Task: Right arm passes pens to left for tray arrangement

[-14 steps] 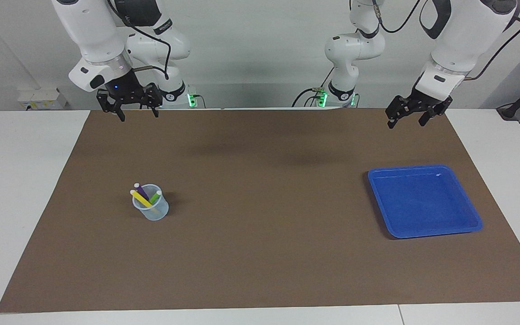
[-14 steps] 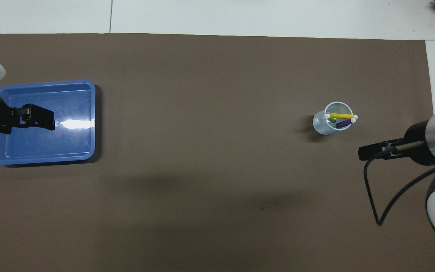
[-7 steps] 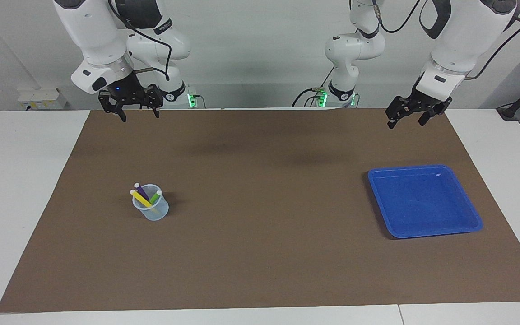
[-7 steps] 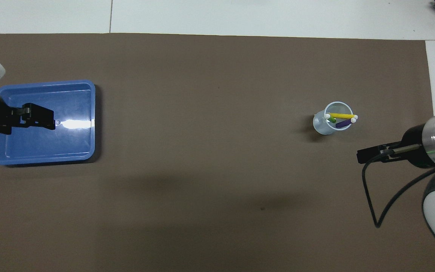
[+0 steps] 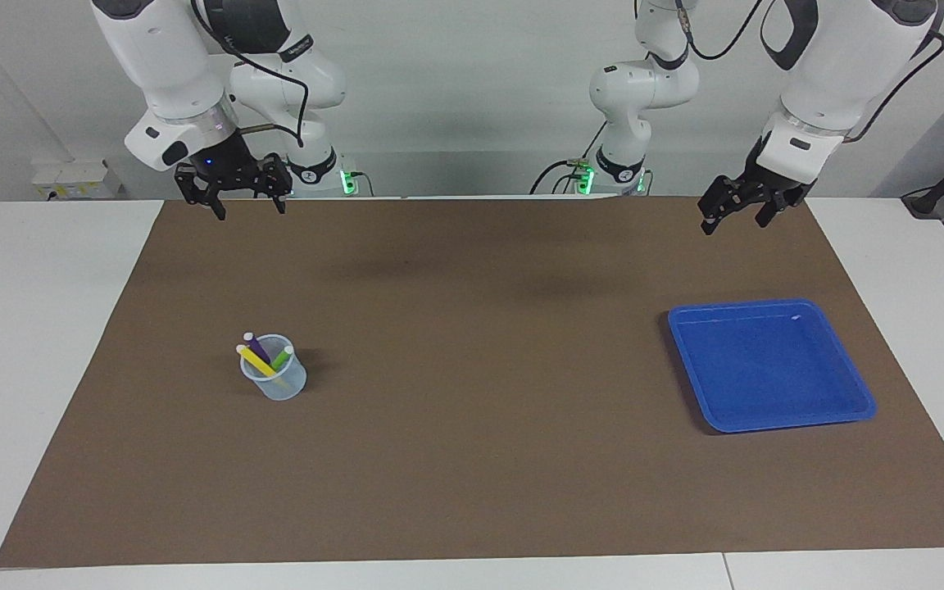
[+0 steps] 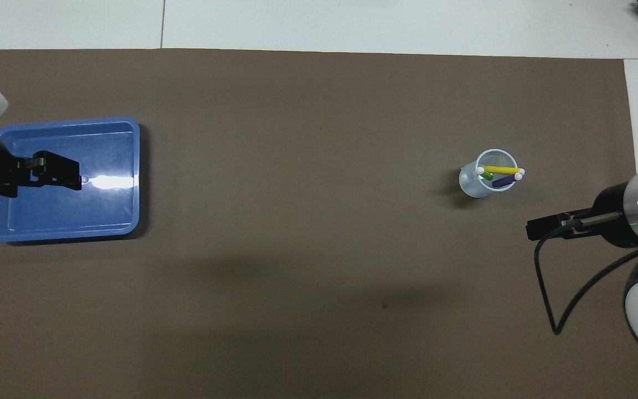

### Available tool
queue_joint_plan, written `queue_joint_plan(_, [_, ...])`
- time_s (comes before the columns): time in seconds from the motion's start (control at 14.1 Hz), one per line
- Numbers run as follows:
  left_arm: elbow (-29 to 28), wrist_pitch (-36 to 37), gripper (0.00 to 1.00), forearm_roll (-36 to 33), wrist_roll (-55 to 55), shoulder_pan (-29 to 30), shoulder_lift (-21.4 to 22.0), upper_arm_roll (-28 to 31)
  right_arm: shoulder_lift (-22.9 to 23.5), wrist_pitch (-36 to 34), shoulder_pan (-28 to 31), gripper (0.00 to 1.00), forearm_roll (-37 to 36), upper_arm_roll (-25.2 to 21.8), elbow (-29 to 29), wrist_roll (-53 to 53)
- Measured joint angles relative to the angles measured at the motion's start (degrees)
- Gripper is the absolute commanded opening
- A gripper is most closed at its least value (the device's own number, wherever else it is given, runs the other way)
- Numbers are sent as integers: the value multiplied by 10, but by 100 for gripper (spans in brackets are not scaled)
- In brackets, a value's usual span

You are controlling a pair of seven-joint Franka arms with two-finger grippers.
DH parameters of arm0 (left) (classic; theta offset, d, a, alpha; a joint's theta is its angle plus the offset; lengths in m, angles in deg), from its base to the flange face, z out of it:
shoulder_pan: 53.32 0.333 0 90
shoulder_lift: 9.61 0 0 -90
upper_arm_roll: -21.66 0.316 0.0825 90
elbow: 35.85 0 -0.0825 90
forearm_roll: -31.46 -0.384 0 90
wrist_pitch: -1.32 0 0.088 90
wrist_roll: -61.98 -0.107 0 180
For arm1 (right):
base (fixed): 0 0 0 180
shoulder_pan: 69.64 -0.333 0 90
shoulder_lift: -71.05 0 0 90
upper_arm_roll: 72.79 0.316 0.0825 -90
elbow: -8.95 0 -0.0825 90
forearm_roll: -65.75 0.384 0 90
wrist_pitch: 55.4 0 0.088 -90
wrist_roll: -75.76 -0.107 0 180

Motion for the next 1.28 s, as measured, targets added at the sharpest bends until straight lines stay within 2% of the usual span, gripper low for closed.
queue_joint_plan(0.36, [0, 0, 100, 21, 56, 0, 0, 0, -3, 27, 8, 100, 0, -4, 10, 18])
queue_joint_plan(0.71, [-1, -9, 100, 41, 172, 0, 0, -1, -3, 54, 8, 100, 0, -3, 19, 19])
queue_joint_plan(1.07, [-2, -12, 100, 42, 266, -9, 0, -2, -3, 58, 9, 100, 0, -3, 30, 21])
queue_joint_plan(1.28, [-2, -13, 100, 42, 282, -15, 0, -2, -4, 58, 14, 100, 0, -4, 37, 24])
